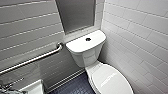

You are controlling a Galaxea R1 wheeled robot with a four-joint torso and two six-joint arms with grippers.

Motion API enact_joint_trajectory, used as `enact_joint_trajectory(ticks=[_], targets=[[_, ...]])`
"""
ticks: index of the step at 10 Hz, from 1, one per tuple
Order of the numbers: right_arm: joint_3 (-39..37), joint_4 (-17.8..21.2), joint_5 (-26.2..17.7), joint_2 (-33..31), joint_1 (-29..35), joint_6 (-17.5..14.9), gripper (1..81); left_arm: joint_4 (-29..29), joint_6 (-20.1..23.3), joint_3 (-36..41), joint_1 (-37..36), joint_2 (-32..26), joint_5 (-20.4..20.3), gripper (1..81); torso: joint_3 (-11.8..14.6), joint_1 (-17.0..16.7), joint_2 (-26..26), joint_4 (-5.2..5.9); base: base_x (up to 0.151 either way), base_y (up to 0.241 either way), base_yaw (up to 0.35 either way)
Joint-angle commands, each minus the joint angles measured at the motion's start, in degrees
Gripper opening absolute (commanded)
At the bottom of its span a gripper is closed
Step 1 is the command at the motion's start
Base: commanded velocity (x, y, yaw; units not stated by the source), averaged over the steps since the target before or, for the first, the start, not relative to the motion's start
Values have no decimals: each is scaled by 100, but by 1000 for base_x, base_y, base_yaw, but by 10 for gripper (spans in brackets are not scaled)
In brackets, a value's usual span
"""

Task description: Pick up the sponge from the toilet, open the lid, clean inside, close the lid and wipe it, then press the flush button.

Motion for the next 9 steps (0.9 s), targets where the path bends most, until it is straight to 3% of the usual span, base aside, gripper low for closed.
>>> enact_joint_trajectory(ticks=[1,3,4,5,6,7,9], targets=[[721,-982,-329,-617,240,-7,10,123,42,188,81,-50,581,811,0,0,0,0,0,0,0],[1613,-686,-241,-958,230,-951,10,123,42,188,63,-32,581,811,0,0,-2,0,0,0,0],[2071,-380,-154,-1091,326,-1584,10,132,42,188,63,-23,581,811,0,0,-2,0,0,0,0],[2347,-24,-83,-1145,520,-2064,10,150,42,188,63,-14,581,811,0,0,-2,0,0,0,0],[2733,676,-56,-1180,713,-2940,10,167,42,188,64,-6,581,811,0,0,-4,0,0,0,0],[2831,969,-56,-1180,906,-3242,10,167,42,188,63,-6,581,811,0,0,-4,0,0,0,0],[2717,1127,-248,-1241,1372,-3347,10,167,42,188,63,-23,581,811,0,0,-4,0,0,0,0]])
